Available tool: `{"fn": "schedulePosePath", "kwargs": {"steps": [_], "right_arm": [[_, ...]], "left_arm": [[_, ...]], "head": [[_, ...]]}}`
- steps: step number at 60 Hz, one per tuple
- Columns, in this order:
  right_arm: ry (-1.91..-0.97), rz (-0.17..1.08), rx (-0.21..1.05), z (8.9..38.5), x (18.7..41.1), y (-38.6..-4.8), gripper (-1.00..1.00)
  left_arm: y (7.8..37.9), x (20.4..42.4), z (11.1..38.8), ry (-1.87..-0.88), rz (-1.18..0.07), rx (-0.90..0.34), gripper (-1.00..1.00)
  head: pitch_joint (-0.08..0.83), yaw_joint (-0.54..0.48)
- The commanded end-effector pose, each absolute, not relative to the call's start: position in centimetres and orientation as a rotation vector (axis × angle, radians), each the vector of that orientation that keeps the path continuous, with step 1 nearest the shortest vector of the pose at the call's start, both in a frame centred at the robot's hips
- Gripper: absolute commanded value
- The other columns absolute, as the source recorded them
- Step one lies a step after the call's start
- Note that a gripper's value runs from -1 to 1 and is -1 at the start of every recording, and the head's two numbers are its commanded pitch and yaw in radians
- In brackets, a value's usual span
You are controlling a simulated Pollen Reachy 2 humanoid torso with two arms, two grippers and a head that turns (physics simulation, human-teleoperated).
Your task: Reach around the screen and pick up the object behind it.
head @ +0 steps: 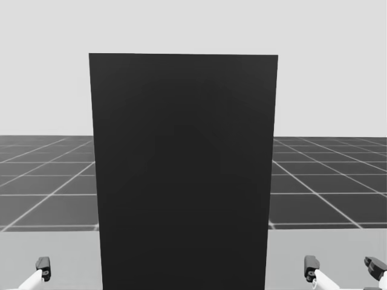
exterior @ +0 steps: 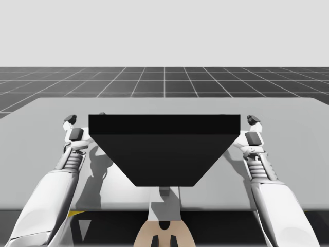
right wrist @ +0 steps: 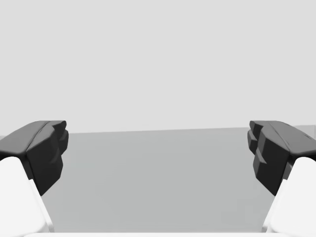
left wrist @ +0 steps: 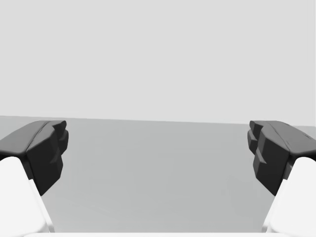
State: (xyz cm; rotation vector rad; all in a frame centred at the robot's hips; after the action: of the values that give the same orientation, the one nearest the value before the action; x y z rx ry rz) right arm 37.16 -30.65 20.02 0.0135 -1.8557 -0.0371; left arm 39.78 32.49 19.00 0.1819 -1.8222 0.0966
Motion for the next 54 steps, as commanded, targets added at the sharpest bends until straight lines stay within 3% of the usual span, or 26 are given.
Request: {"fn": "schedulePosePath", "kwargs": {"steps": [1,8,15,26,34,54], "right_arm": [[-1.854,-0.078,-0.031,19.9,37.0,-30.5,-1.0],[-1.805,0.014,0.037,19.7,37.2,-30.6,-1.0],[-1.685,0.067,0.088,18.8,37.5,-30.8,-1.0],[-1.584,0.26,0.235,17.8,36.8,-29.9,-1.0],[-1.575,0.445,0.352,17.1,35.9,-29.0,-1.0],[-1.631,0.649,0.56,16.8,34.0,-26.3,-1.0]], "left_arm": [[32.4,39.8,18.9,-1.817,0.091,0.185,-1.0],[32.5,39.9,18.7,-1.769,0.072,0.171,-1.0],[33.2,40.5,17.6,-1.556,-0.029,0.12,-1.0],[33.3,40.1,17.2,-1.461,-0.165,0.027,-1.0],[32.7,38.9,17.6,-1.452,-0.321,-0.103,-1.0],[30.6,36.1,17.5,-1.481,-0.664,-0.262,-1.0]], "head": [[0.007,-0.03],[0.007,-0.03],[0.01,-0.03],[0.014,-0.03],[0.015,-0.03],[0.023,-0.04]]}}
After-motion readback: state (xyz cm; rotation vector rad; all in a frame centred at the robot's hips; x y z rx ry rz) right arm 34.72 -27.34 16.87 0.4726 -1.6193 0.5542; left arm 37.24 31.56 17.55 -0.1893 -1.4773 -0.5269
